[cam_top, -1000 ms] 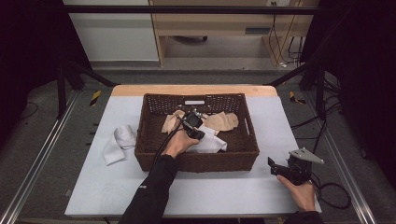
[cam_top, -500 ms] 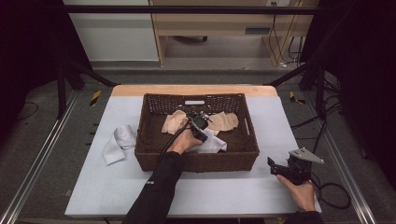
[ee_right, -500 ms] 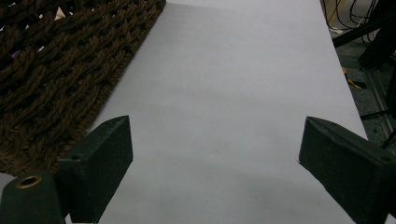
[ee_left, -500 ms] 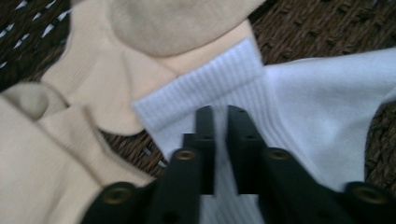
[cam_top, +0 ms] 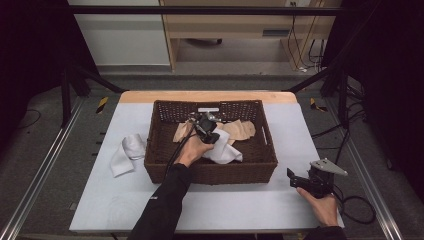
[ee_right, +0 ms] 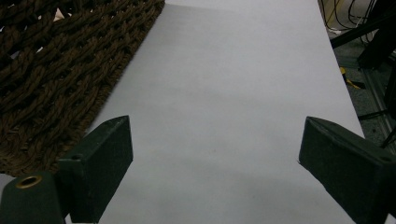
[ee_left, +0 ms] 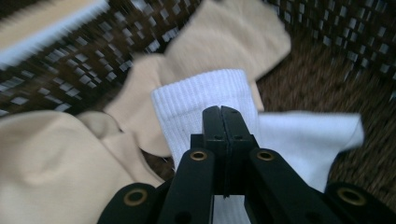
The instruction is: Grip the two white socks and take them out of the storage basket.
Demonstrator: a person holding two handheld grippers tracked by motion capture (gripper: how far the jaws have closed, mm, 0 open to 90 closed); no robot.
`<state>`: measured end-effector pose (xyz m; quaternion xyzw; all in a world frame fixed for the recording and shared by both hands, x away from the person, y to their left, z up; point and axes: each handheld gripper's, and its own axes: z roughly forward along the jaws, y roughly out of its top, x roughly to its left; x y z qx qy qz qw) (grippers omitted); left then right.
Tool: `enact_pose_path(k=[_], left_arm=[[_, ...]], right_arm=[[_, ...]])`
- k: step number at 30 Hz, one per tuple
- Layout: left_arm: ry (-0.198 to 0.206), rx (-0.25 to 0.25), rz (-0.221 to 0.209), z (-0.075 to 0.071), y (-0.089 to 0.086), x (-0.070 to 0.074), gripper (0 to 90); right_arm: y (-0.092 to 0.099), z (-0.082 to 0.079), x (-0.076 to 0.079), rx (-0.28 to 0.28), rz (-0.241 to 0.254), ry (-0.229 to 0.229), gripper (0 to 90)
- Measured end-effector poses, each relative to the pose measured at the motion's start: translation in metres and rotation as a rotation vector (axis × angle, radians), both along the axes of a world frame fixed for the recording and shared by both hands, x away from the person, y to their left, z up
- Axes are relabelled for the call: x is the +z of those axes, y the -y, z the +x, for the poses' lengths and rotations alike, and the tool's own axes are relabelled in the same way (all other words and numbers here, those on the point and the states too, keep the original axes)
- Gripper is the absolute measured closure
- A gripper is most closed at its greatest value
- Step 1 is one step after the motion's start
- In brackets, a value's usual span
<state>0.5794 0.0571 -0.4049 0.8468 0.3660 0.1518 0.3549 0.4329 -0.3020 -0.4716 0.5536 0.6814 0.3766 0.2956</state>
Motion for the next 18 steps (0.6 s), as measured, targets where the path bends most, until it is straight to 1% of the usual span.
enact_pose_path(k=[1, 3, 4, 5, 6, 8, 9, 10, 12, 14, 15, 16, 17, 18], left_arm=[[0.020, 0.016, -0.012, 0.000, -0.006, 0.006, 89.5], [0.043, 0.043, -0.051, 0.000, -0.019, 0.017, 89.5], [0.059, 0.060, -0.061, 0.001, -0.026, 0.022, 89.5], [0.063, 0.071, -0.062, 0.001, -0.032, 0.025, 89.5], [0.081, 0.085, -0.047, 0.002, -0.038, 0.028, 89.5], [0.107, 0.110, 0.013, 0.003, -0.047, 0.028, 89.4], [0.125, 0.125, 0.032, 0.005, -0.051, 0.026, 89.4], [0.131, 0.135, 0.045, 0.007, -0.054, 0.023, 89.3], [0.134, 0.162, 0.058, 0.011, -0.059, 0.015, 89.2], [0.107, 0.181, 0.069, 0.016, -0.063, 0.003, 89.0], [0.096, 0.183, 0.073, 0.018, -0.064, -0.003, 88.8], [0.080, 0.178, 0.077, 0.019, -0.064, -0.009, 88.7], [0.073, 0.171, 0.082, 0.020, -0.064, -0.014, 88.3], [0.064, 0.163, 0.078, 0.019, -0.063, -0.018, 87.3]], right_arm=[[0.000, 0.000, 0.000, 0.001, -0.002, 0.000, 10.0], [0.000, 0.000, 0.000, -0.001, -0.001, 0.001, 10.0], [0.000, 0.000, 0.000, -0.001, -0.003, 0.002, 10.0], [0.000, 0.000, 0.000, -0.001, -0.001, 0.000, 10.0], [0.000, 0.000, 0.000, 0.001, -0.002, -0.001, 10.0], [0.000, 0.000, 0.000, -0.001, -0.004, -0.001, 10.0], [0.000, 0.000, 0.000, -0.002, -0.004, -0.002, 10.0], [0.000, 0.000, 0.000, -0.002, -0.004, -0.002, 10.0], [0.000, 0.000, 0.000, -0.001, -0.005, -0.002, 10.0], [0.000, 0.000, 0.000, -0.001, -0.007, -0.003, 10.0], [0.000, 0.000, 0.000, 0.000, -0.007, -0.004, 10.0], [0.000, 0.000, 0.000, 0.002, -0.007, -0.004, 10.0], [0.000, 0.000, 0.000, 0.003, -0.006, -0.004, 10.0], [0.000, 0.000, 0.000, 0.003, -0.006, -0.005, 10.0]])
